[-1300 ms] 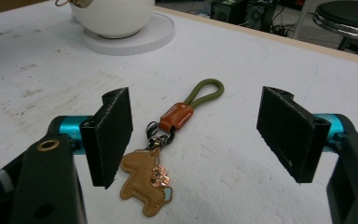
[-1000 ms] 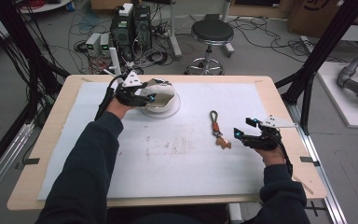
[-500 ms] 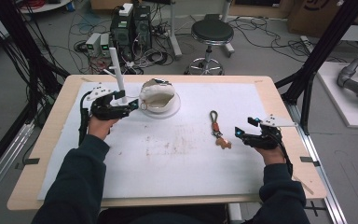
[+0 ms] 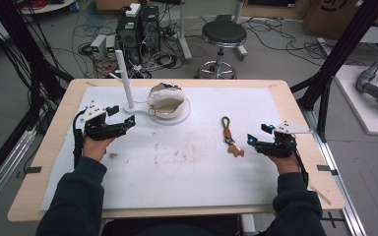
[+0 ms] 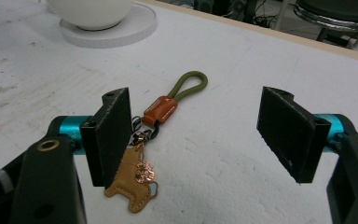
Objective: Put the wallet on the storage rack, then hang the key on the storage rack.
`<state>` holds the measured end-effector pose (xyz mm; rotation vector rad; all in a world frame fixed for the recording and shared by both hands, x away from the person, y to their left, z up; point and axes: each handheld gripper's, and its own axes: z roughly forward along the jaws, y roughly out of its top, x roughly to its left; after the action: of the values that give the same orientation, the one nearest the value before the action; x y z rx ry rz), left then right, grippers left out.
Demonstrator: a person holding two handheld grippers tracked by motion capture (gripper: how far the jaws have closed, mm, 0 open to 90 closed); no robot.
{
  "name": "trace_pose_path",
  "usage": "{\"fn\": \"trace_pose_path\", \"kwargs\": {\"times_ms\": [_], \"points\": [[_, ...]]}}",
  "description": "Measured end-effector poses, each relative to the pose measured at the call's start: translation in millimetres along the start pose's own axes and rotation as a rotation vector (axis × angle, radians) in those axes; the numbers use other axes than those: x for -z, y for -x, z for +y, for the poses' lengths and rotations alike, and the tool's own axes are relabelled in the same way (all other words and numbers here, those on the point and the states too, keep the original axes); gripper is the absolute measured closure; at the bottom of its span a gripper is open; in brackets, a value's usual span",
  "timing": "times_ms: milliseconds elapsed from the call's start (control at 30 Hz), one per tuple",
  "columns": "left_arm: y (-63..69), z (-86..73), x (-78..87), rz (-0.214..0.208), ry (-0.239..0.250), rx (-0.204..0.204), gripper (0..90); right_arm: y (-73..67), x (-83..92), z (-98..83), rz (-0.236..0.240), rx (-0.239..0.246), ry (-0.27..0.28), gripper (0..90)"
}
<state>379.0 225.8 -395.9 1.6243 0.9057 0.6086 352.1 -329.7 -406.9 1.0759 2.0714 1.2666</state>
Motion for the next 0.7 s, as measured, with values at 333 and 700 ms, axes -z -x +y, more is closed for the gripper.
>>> {"fn": "trace_pose_path", "kwargs": {"times_ms": [333,700], "points": [[1.2,-0.9,3.0,-0.005,-0.008,-0.008,21.7,-3.3,-5.9,0.4,0.008,0.028,-0.024,27.0],[0.5,-5.0,10.5,-0.013,0.019,0.021,21.7,-7.2,-5.1,1.3,0.012,-0.004,-0.013,27.0]]}}
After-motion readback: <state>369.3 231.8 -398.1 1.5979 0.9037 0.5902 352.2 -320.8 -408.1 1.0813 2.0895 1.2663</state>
